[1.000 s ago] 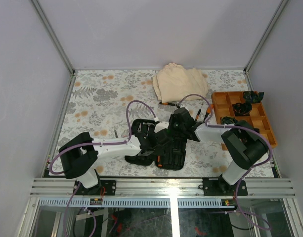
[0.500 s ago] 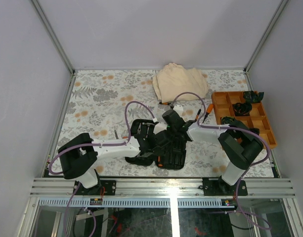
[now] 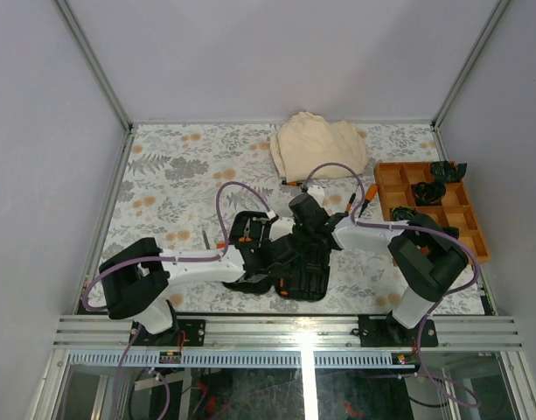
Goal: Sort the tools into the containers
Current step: Place the screwdriver in the storage box.
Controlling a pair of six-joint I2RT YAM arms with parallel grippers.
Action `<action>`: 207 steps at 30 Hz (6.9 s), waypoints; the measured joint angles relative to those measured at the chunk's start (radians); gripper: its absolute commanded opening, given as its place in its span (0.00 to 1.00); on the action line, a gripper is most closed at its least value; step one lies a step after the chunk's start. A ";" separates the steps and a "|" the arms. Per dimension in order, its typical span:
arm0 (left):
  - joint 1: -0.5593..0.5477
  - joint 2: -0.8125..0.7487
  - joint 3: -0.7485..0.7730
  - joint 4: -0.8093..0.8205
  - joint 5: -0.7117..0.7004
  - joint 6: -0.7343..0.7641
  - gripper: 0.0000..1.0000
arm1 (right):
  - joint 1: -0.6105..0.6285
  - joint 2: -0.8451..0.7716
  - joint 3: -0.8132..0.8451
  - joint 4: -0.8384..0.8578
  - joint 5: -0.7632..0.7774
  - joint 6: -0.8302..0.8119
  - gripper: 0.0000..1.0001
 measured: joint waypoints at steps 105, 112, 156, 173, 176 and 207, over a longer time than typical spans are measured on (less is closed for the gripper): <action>0.368 -0.002 0.114 -0.180 0.238 0.198 0.32 | -0.248 -0.301 -0.118 0.003 -0.307 -0.110 0.40; 0.340 0.013 0.117 -0.167 0.234 0.195 0.23 | -0.245 -0.257 -0.113 0.031 -0.353 -0.083 0.37; 0.254 0.065 0.167 -0.148 0.265 0.137 0.11 | -0.175 0.131 0.201 -0.082 -0.381 -0.044 0.08; 0.254 0.070 0.172 -0.146 0.264 0.138 0.14 | -0.173 0.170 0.293 -0.195 -0.383 -0.102 0.26; 0.255 0.070 0.174 -0.146 0.264 0.138 0.21 | -0.169 0.154 0.296 -0.196 -0.382 -0.128 0.32; 0.351 -0.374 0.180 -0.198 0.135 0.204 0.37 | -0.163 -0.807 -0.275 -0.290 -0.038 -0.135 0.54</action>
